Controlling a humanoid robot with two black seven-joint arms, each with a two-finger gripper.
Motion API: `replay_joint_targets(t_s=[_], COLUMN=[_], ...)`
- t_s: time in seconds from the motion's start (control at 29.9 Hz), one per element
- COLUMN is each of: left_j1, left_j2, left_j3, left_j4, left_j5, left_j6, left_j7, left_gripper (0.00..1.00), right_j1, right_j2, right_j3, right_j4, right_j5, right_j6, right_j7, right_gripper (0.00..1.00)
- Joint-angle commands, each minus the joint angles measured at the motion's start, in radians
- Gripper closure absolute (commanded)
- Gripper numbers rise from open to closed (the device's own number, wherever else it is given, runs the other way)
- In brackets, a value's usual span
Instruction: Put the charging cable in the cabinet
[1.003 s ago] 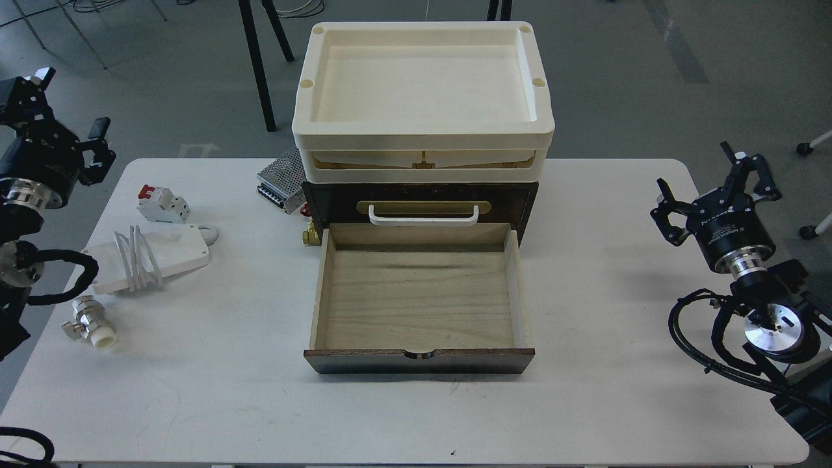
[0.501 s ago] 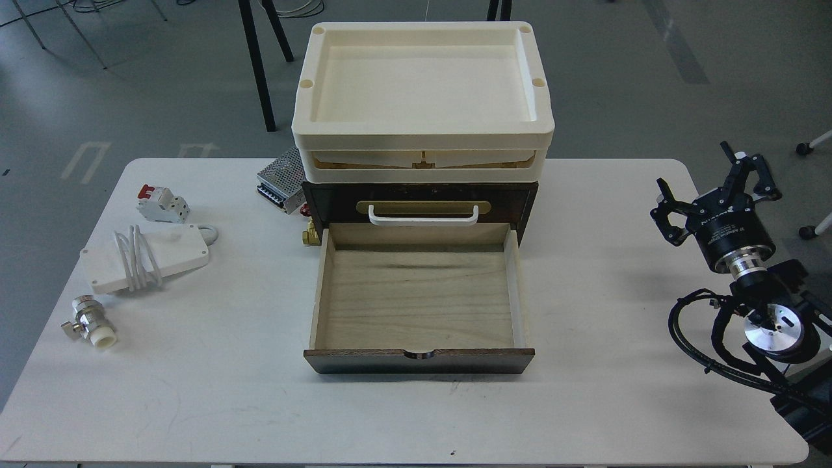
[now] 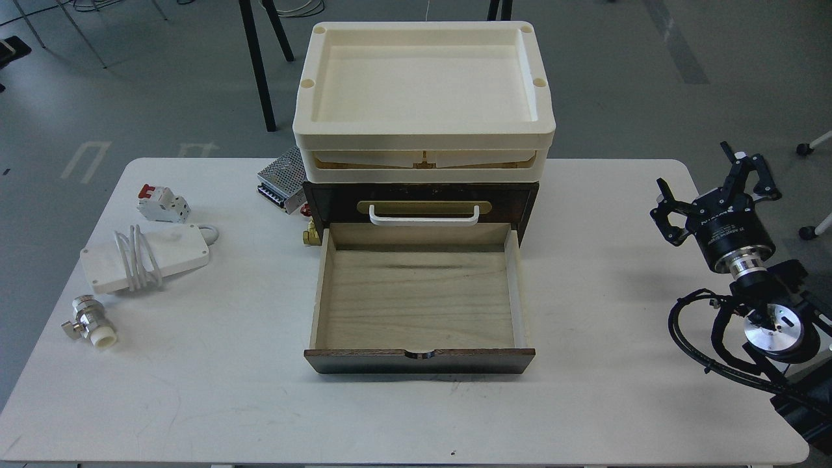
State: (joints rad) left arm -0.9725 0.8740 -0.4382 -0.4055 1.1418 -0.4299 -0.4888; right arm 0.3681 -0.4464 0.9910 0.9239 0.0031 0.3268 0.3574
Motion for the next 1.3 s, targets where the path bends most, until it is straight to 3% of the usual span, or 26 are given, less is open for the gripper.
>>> replay_joint_targets(t_s=[0.0, 0.33, 0.5, 0.7, 1.14, 1.27], left_j1=[0.008, 0.014, 0.031, 0.175, 0.205, 0.209], left_j2=[0.000, -0.001, -0.073, -0.136, -0.217, -0.259], left_j3=[0.056, 0.400, 0.530, 0.535, 0.532, 0.530], left_j4=[-0.059, -0.093, -0.082, -0.040, 0.011, 0.082], left_j5=[0.165, 0.308, 0.303, 0.293, 0.266, 0.259], left_j6=[0.048, 0.266, 0.365, 0.450, 0.476, 0.476], left_j7=[0.000, 0.000, 0.000, 0.000, 0.000, 0.000], left_gripper=[0.07, 0.07, 0.07, 0.07, 0.07, 0.07], right_j1=[0.000, 0.000, 0.000, 0.000, 0.000, -0.002], right_j2=[0.000, 0.000, 0.000, 0.000, 0.000, 0.000], right_j3=[0.000, 0.000, 0.000, 0.000, 0.000, 0.000], right_j4=[0.000, 0.000, 0.000, 0.001, 0.001, 0.001], right_j5=[0.000, 0.000, 0.000, 0.000, 0.000, 0.002], right_j6=[0.000, 0.000, 0.000, 0.000, 0.000, 0.000], right_j7=[0.000, 0.000, 0.000, 0.000, 0.000, 0.000], right_gripper=[0.01, 0.01, 0.01, 0.01, 0.01, 0.01])
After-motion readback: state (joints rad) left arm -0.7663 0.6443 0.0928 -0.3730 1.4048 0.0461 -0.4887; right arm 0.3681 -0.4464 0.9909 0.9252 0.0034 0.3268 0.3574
